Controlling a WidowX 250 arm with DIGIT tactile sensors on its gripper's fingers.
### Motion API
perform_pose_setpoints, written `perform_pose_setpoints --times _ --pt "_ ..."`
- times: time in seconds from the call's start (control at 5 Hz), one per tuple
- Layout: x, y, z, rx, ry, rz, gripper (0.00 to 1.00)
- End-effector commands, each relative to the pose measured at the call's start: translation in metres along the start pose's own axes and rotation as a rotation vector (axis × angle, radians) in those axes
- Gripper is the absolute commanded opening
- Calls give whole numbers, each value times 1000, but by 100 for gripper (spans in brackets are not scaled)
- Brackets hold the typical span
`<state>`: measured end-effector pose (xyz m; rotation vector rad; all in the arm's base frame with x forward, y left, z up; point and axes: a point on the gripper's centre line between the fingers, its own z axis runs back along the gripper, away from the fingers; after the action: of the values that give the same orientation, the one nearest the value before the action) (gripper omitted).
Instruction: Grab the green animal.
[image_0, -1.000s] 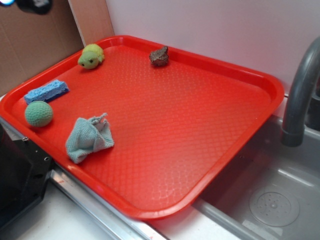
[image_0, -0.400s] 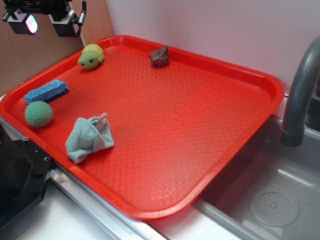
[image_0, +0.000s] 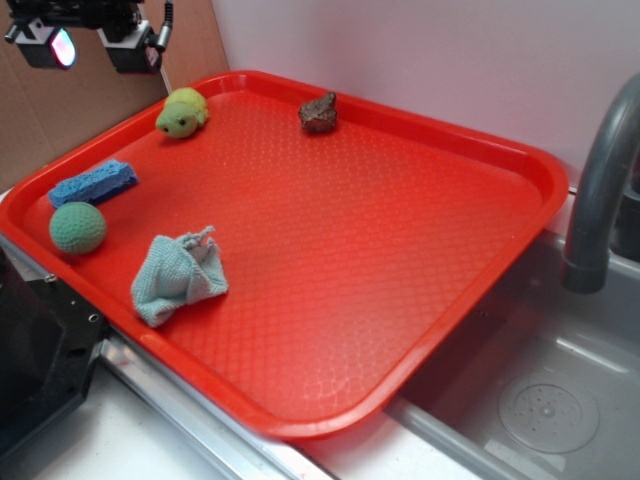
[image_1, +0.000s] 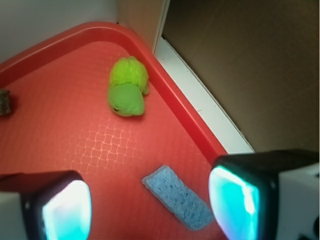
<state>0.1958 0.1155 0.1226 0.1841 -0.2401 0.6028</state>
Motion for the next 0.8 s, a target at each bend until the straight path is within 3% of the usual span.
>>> perform_pose_setpoints --times 0.0,0.2,0.4,0.6 --pt "38 0 -35 43 -28 225 100" --pt "52 -7 -71 -3 9 245 100" --pt "57 -5 -80 -6 34 242 100" --pt "69 -3 -100 -68 83 186 100"
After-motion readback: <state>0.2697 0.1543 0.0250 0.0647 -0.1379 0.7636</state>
